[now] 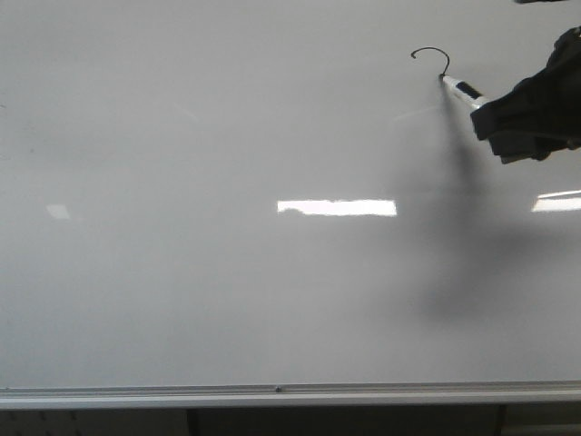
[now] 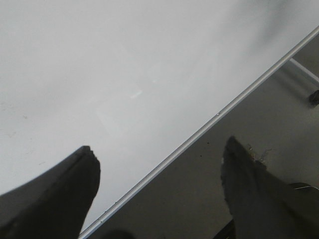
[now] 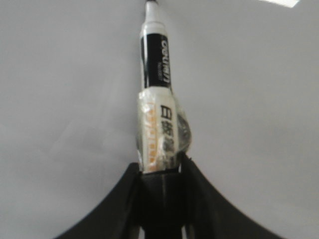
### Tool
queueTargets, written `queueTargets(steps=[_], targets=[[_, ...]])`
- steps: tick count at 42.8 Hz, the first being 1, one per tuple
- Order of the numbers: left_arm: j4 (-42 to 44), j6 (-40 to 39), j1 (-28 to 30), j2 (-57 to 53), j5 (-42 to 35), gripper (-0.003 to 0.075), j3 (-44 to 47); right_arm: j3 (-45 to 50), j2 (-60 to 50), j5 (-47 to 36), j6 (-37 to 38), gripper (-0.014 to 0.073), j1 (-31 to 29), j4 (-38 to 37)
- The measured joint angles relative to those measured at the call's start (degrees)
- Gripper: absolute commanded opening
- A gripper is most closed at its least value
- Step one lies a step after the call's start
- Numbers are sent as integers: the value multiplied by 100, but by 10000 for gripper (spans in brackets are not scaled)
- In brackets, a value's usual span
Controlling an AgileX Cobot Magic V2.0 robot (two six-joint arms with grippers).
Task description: Write number 2 on whiteboard
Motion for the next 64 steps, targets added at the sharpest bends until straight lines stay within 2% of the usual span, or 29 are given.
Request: queueTargets(steps=[11, 23, 34, 37, 44, 48, 55, 60, 64], targets=[[-36, 0, 0, 0, 0, 500, 0, 0, 167, -1, 0, 15, 252, 0], [-44, 0, 0, 0, 0, 500, 0, 0, 167, 361, -10, 15, -357, -21], [-44, 35, 0, 0, -112, 500, 0, 0, -434, 844, -10, 15, -325, -21], [-72, 137, 0, 0, -113, 500, 0, -39, -834, 1230, -10, 15, -282, -21], [-600, 893, 0, 0, -113, 500, 0, -494, -1736, 3014, -123, 15, -126, -21], [-1247, 1637, 0, 0, -29, 500, 0, -871, -2082, 4262, -601, 15, 145, -35], [-1906, 2626, -151, 53, 172, 500, 0, -1260, -2226, 5840, -1628, 15, 740, -49], [-1944, 2942, -670, 172, 255, 503, -87, -1286, -2226, 6347, -2148, 15, 1227, 155], [-1944, 3077, -1184, 361, 289, 505, -241, -1300, -2226, 6452, -2422, 15, 1532, 379]])
